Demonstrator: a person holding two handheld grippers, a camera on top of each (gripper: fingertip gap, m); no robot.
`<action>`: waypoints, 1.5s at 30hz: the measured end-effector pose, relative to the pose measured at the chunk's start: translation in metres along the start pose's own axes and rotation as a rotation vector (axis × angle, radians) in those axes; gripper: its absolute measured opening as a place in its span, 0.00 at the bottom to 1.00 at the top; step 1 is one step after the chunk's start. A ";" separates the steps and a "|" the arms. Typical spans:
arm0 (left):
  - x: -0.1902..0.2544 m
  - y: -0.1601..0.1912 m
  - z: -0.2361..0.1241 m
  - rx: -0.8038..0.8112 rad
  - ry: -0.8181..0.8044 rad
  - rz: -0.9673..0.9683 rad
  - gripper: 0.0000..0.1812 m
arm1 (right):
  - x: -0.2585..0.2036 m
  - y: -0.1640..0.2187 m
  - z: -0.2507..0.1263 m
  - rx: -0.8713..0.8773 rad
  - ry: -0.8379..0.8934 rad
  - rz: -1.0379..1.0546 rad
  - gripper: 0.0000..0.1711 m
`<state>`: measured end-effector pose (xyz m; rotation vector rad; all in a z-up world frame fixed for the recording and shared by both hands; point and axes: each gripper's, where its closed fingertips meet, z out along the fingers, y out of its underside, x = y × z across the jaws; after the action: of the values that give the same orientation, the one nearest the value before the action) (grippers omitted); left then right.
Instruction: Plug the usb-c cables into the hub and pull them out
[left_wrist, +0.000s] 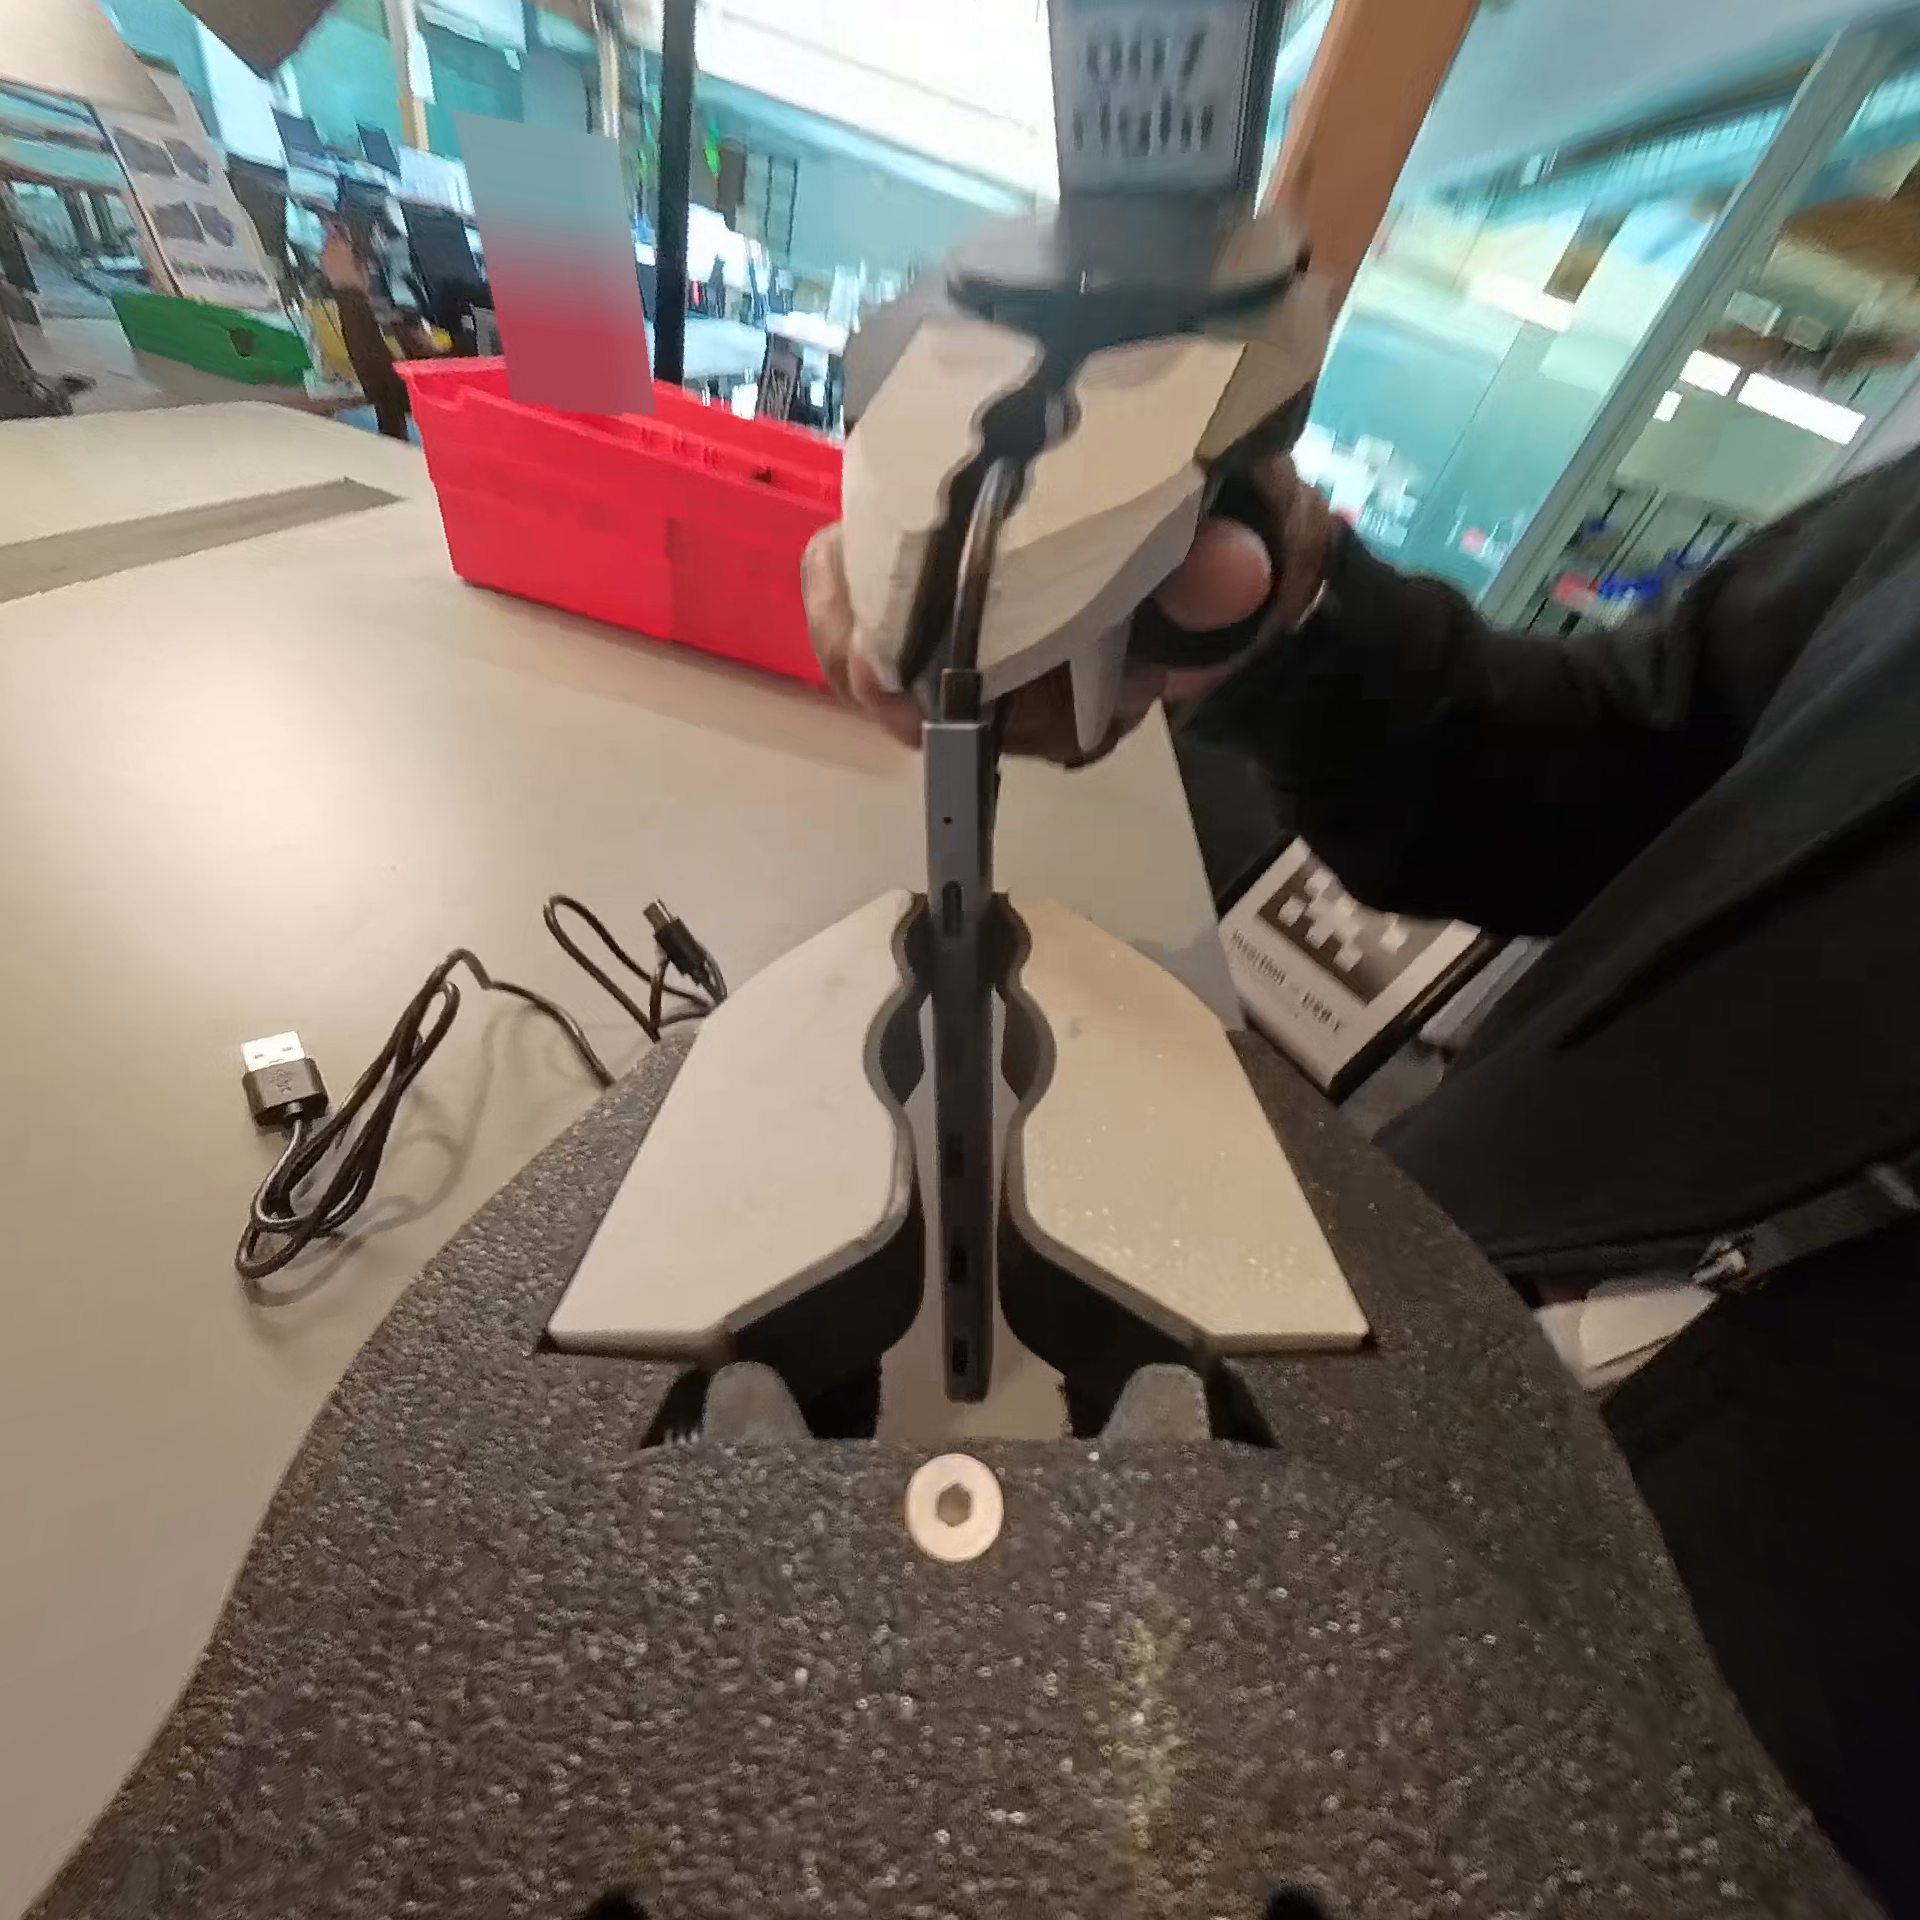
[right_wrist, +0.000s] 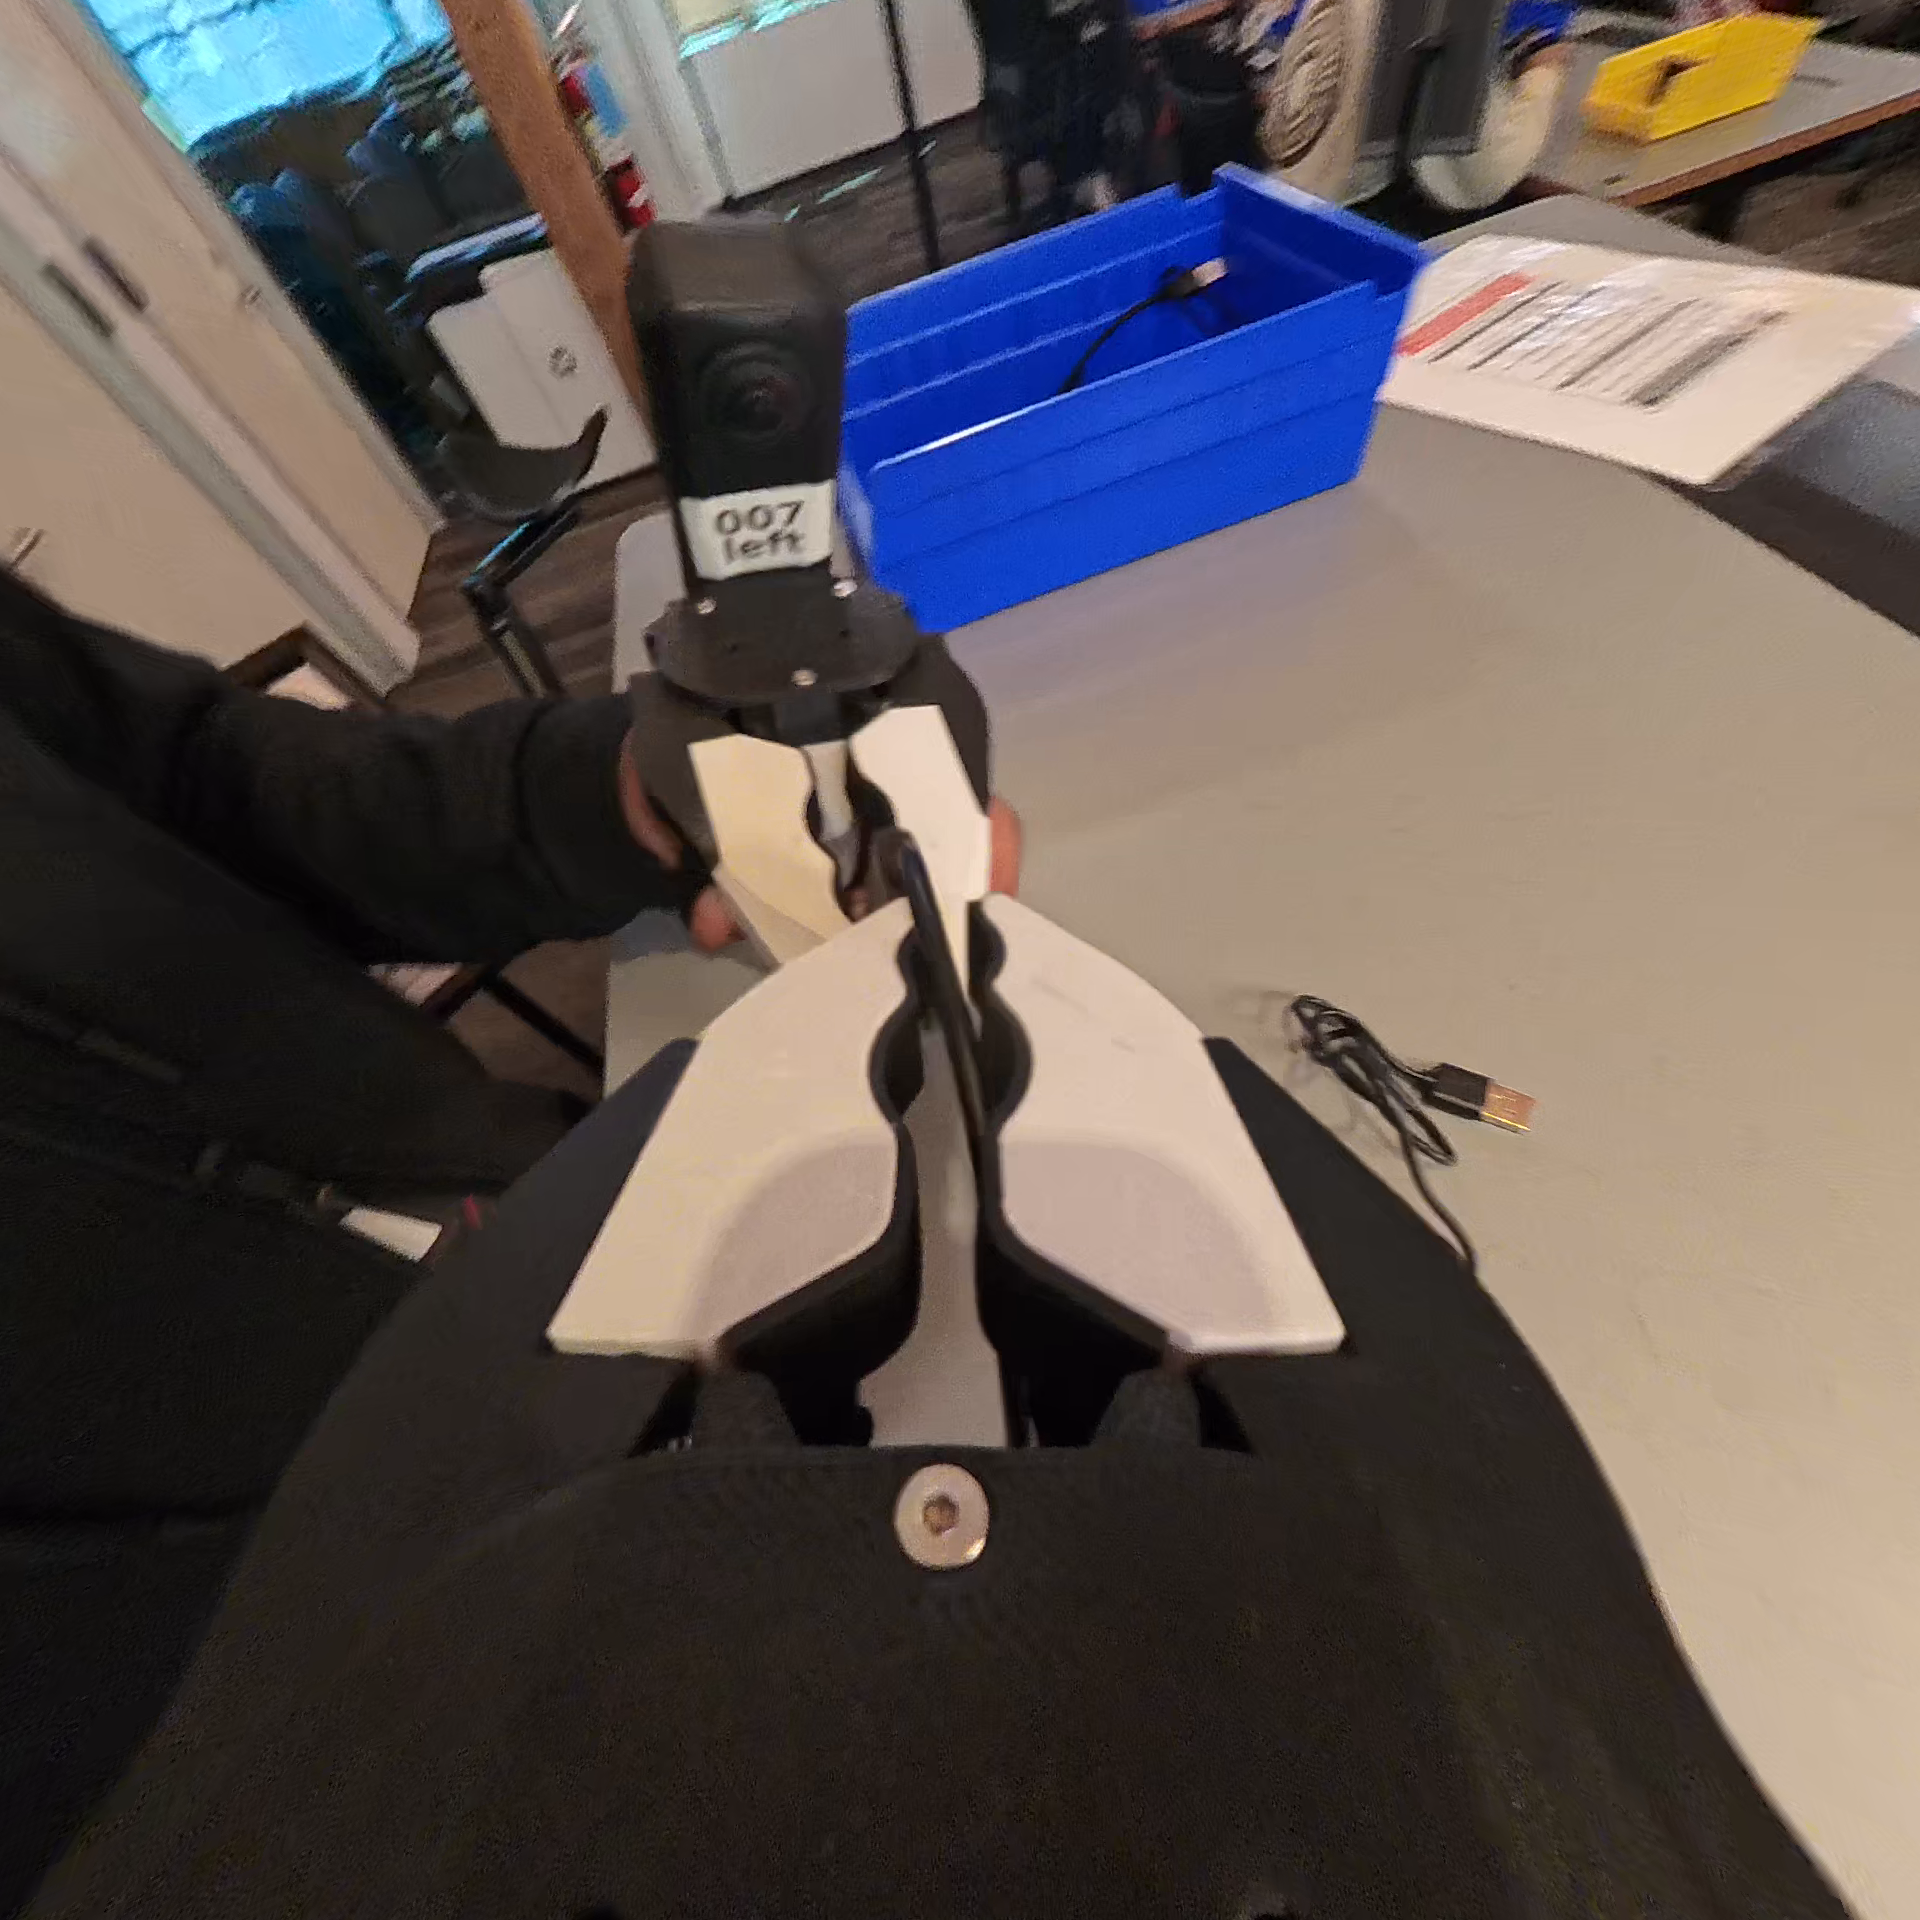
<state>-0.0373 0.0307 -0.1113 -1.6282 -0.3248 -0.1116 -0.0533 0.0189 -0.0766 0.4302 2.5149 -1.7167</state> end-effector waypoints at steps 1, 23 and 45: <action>-0.002 -0.007 -0.004 0.055 0.001 -0.035 0.06 | 0.007 -0.001 -0.003 0.022 0.028 0.025 0.08; -0.020 -0.023 -0.008 0.406 0.007 -0.330 0.06 | -0.013 0.063 0.051 -0.161 -0.015 0.147 0.16; -0.022 -0.018 -0.015 0.305 0.058 -0.308 0.21 | 0.034 0.067 -0.001 -0.183 0.150 0.140 0.06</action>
<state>-0.0611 0.0131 -0.0989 -1.2628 -0.5211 -0.3266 -0.0679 0.0486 -0.1438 0.7248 2.6411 -1.4408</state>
